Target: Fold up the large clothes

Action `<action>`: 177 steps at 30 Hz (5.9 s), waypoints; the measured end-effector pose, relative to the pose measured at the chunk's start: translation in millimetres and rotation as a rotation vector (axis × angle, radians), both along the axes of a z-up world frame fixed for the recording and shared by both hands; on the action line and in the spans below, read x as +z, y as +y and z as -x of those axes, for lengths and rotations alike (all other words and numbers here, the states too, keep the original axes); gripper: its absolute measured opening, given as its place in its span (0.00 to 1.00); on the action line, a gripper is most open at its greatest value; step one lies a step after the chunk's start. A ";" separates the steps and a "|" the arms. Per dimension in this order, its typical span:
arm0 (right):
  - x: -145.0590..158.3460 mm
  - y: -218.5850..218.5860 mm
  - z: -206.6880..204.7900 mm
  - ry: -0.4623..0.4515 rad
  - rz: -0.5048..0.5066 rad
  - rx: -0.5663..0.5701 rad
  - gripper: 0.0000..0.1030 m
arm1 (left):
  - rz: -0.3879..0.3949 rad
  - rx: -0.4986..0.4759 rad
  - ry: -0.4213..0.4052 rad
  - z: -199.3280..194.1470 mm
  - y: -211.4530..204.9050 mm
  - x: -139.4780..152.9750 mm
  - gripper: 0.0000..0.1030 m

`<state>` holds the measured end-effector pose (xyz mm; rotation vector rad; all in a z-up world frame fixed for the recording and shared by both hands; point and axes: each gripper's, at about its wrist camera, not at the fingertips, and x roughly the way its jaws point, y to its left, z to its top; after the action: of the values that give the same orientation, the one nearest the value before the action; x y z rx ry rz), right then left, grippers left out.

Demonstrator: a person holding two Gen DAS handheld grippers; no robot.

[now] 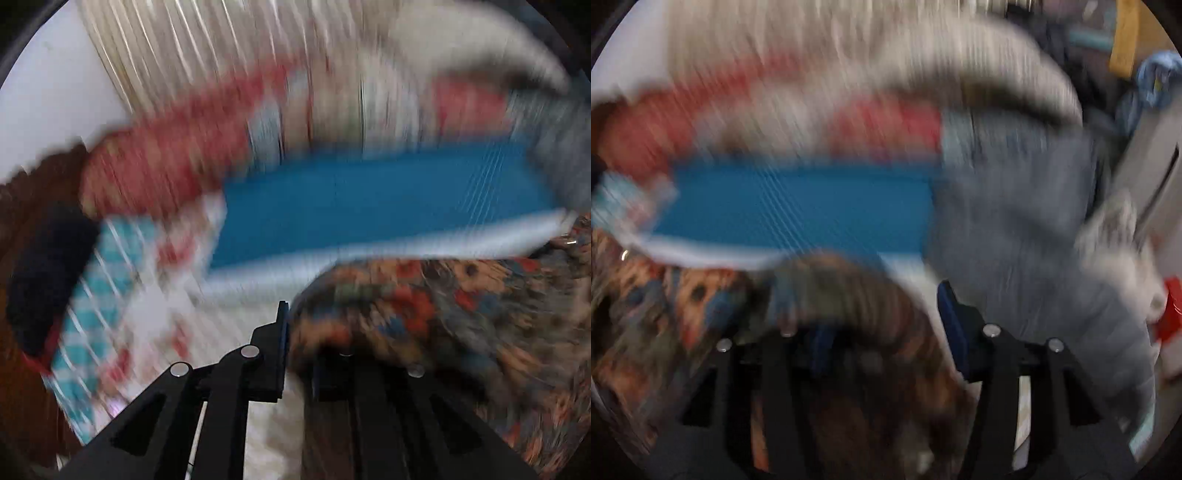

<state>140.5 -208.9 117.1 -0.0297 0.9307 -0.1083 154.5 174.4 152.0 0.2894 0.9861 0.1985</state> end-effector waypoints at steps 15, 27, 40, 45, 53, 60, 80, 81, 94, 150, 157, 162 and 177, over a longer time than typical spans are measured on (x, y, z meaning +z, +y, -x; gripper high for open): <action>-75.6 75.6 11.2 0.436 -0.467 0.520 0.49 | 0.352 -0.248 -0.049 130.0 53.3 20.1 0.43; -1.6 104.3 -155.1 -0.025 -0.595 0.197 0.58 | 0.510 -0.228 -0.075 246.4 29.7 1.1 0.43; -5.4 186.4 130.8 0.098 -0.572 0.755 0.62 | 0.486 0.013 -0.173 288.7 128.2 14.4 0.43; -1.9 257.9 192.7 0.191 -0.659 0.918 0.63 | 0.504 0.104 -0.183 313.4 155.8 12.7 0.43; -38.1 369.1 241.8 0.231 -0.269 1.089 0.42 | 0.550 0.111 -0.185 340.2 173.9 -8.3 0.43; 73.4 357.6 169.9 0.168 -1.038 1.071 0.06 | 0.521 0.175 -0.278 378.5 213.2 9.5 0.43; 159.4 50.7 99.8 -0.247 -0.509 0.421 0.53 | 0.664 0.152 -0.227 329.7 197.8 -19.2 0.43; 148.5 28.9 97.6 -0.240 -0.337 0.310 0.82 | 0.666 0.132 -0.218 316.3 189.2 -18.0 0.43; 35.5 59.6 78.0 0.034 -0.440 0.404 0.72 | 0.521 -0.352 -0.050 148.2 -14.4 -46.5 0.36; -5.6 95.4 -21.6 -0.018 -0.229 0.349 0.54 | 0.546 -0.002 -0.172 49.9 88.2 -119.5 0.44; -27.7 55.8 2.2 0.019 -0.275 0.264 0.54 | 0.471 -0.019 -0.176 48.0 78.5 -121.2 0.44; -37.4 49.8 27.5 0.029 -0.333 0.241 0.54 | 0.451 -0.017 -0.176 47.2 72.7 -121.2 0.44; -13.8 -16.7 16.1 -0.147 -0.859 0.073 0.02 | 0.415 -0.021 -0.173 45.1 67.8 -123.8 0.44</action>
<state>124.4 -225.6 103.3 0.7295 0.7674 0.3580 109.4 242.2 28.2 -0.0961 0.8298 -0.0031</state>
